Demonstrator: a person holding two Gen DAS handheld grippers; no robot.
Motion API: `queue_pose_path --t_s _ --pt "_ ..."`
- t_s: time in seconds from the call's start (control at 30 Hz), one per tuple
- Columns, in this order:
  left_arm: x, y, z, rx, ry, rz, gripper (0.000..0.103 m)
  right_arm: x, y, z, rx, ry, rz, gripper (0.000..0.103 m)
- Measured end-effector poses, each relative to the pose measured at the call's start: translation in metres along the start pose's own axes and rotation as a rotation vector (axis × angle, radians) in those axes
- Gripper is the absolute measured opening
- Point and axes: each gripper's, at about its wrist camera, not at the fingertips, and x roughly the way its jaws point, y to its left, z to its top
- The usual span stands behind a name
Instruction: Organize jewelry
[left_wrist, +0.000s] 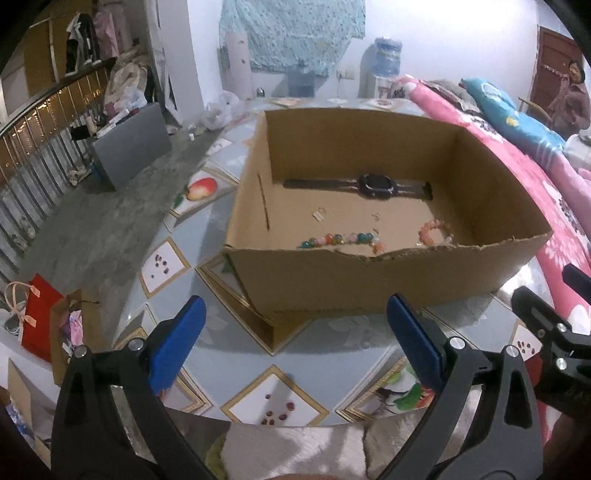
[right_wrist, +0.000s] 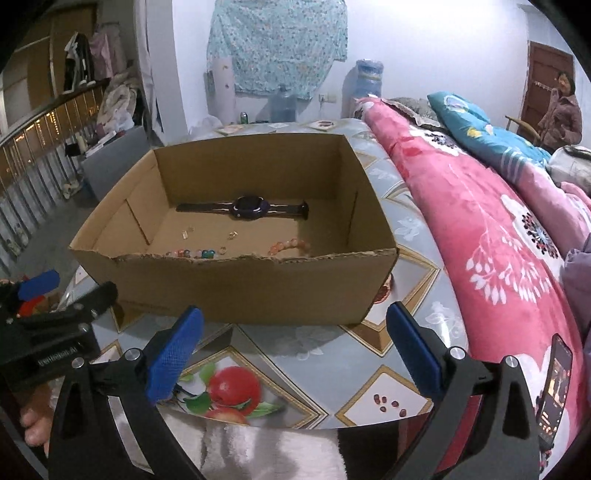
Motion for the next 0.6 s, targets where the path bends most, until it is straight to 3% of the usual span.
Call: queue_pose_path --t_s 0.6 --pt "0.0001 -0.0063 0.0018 -0.005 0.025 -0.006 0.095 0.0073 0.0041 0.0055 0.01 0.021 -0.006 0.097"
